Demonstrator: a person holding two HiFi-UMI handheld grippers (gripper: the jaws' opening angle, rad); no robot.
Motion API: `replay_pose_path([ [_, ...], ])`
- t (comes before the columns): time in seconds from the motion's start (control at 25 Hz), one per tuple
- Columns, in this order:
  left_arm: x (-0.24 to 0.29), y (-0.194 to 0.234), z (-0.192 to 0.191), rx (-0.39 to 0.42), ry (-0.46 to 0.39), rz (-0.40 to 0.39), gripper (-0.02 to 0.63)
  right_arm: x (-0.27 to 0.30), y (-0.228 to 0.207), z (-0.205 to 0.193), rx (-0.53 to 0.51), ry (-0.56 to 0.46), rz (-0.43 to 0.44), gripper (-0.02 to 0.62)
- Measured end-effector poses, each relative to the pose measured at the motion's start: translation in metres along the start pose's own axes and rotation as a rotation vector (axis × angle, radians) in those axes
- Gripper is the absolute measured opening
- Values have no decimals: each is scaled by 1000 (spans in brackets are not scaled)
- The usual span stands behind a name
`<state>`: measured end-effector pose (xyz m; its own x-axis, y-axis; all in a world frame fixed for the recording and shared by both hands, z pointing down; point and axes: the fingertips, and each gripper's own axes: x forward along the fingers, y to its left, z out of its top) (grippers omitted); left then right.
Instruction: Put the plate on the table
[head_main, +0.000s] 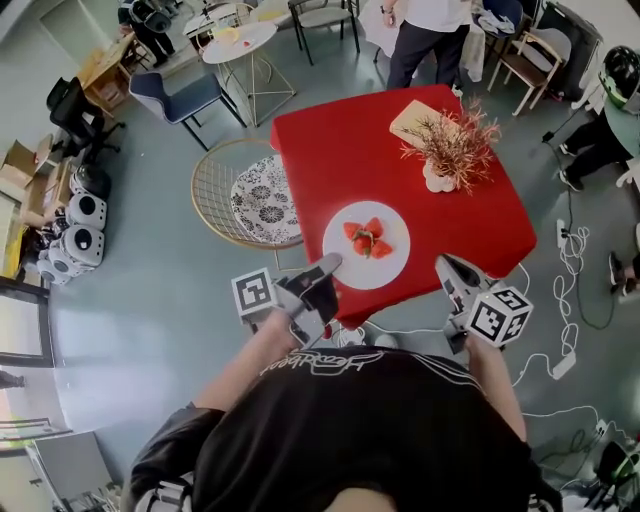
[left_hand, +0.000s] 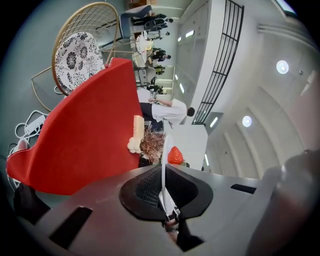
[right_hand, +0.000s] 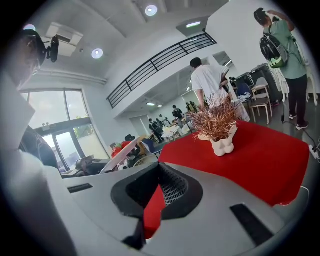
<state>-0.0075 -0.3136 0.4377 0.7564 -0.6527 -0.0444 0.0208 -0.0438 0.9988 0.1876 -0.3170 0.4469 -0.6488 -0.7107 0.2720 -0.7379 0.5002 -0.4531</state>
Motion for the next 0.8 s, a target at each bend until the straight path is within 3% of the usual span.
replay_pose_path([
  [0.48, 70, 4, 23, 42, -62, 0, 15, -2, -53, 8, 8, 26, 22, 8],
  [0.8, 105, 43, 44, 60, -107, 65, 15, 9, -85, 0, 11, 78, 44, 8],
])
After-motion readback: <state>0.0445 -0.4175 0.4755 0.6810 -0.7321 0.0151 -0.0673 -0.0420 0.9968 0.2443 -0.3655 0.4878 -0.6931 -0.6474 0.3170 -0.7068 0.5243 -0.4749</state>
